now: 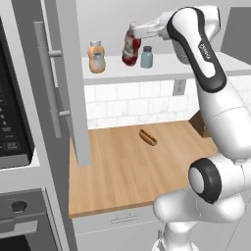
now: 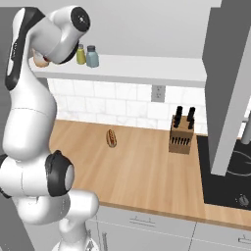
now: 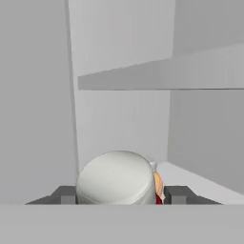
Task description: Put the shaker and condiment bottle from the counter next to their counterparts in the cabinet.
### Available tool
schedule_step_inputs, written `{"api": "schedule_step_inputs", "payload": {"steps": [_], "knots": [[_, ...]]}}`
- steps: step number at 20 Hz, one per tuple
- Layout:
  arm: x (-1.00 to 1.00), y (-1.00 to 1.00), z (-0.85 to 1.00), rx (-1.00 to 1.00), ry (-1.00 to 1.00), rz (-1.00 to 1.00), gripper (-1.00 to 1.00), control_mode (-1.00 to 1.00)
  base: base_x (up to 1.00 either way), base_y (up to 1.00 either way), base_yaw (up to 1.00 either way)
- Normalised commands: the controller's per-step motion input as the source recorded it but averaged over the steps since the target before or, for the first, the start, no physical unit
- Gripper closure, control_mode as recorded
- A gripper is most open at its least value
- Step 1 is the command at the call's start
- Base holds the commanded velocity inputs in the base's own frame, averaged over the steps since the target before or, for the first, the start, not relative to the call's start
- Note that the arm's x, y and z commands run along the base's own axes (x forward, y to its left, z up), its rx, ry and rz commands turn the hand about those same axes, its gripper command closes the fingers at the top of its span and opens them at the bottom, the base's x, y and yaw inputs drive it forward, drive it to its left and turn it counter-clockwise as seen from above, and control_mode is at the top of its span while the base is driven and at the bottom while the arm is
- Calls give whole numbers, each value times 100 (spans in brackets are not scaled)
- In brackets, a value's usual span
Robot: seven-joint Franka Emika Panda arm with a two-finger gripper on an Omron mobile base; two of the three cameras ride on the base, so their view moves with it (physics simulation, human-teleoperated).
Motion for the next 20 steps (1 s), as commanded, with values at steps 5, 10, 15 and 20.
{"api": "schedule_step_inputs", "payload": {"steps": [5,10,15,20], "knots": [[11,0,-28,19,1,5,100,-100,0,0,0],[6,0,-15,-1,0,1,100,-100,0,0,0],[7,0,-4,-2,0,0,100,-100,0,0,0],[21,0,-8,0,2,0,100,-100,0,0,0]]}}
